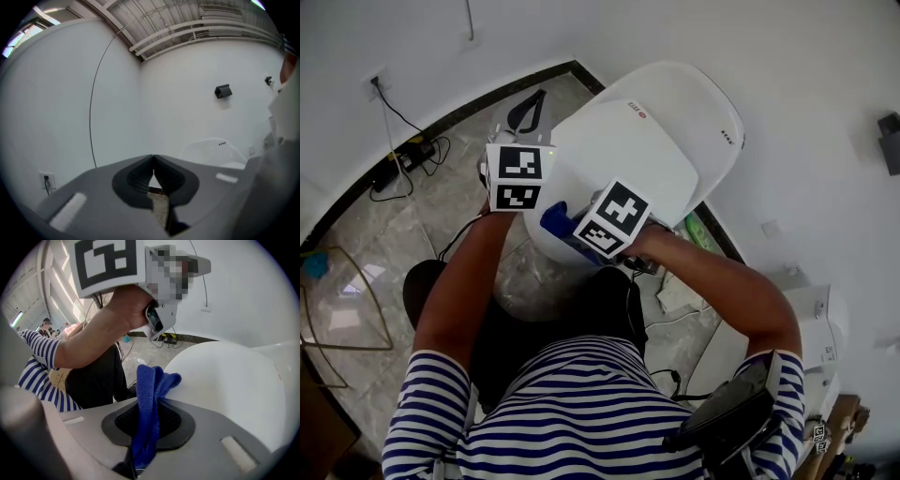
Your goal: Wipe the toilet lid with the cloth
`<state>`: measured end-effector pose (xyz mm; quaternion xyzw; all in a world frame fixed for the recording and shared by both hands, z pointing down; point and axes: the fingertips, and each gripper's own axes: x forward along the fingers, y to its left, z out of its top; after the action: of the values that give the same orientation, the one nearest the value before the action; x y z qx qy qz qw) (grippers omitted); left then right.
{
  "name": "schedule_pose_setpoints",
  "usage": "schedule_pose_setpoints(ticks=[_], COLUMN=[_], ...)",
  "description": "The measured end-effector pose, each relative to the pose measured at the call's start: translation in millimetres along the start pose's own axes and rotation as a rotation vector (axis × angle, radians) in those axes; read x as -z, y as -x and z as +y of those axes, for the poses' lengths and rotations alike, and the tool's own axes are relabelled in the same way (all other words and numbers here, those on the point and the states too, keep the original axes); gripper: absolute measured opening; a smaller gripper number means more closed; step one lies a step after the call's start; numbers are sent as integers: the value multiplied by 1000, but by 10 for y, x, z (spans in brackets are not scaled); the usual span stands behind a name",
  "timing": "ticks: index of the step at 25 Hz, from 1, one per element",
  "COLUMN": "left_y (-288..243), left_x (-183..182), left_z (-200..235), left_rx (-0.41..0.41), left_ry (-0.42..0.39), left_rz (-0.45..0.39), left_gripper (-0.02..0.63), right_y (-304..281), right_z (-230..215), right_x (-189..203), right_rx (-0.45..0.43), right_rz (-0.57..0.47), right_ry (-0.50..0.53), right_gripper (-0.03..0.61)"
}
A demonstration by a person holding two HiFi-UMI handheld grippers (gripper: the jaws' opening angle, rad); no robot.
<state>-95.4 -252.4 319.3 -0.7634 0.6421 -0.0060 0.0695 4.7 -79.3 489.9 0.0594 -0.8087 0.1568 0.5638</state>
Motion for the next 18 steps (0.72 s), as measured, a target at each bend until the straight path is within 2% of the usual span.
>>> schedule_pose_setpoints(ticks=[3, 7, 13, 18], left_y=[-32, -107, -238, -316], left_x=[7, 47, 85, 68], left_z=[-32, -106, -222, -326], left_rx=[11, 18, 26, 29], left_ry=[1, 3, 4, 6], left_rz=[-1, 8, 18, 15], left_gripper=[5, 5, 5, 5], right_y=[238, 670, 1187, 1556], right_z=[-224, -823, -1953, -2722], right_x=[-56, 78, 646, 1093], right_rx=[28, 101, 281, 414], right_rz=[-57, -113, -120, -96], right_ry=[-26, -80, -144, -176], right_gripper=[61, 61, 61, 61])
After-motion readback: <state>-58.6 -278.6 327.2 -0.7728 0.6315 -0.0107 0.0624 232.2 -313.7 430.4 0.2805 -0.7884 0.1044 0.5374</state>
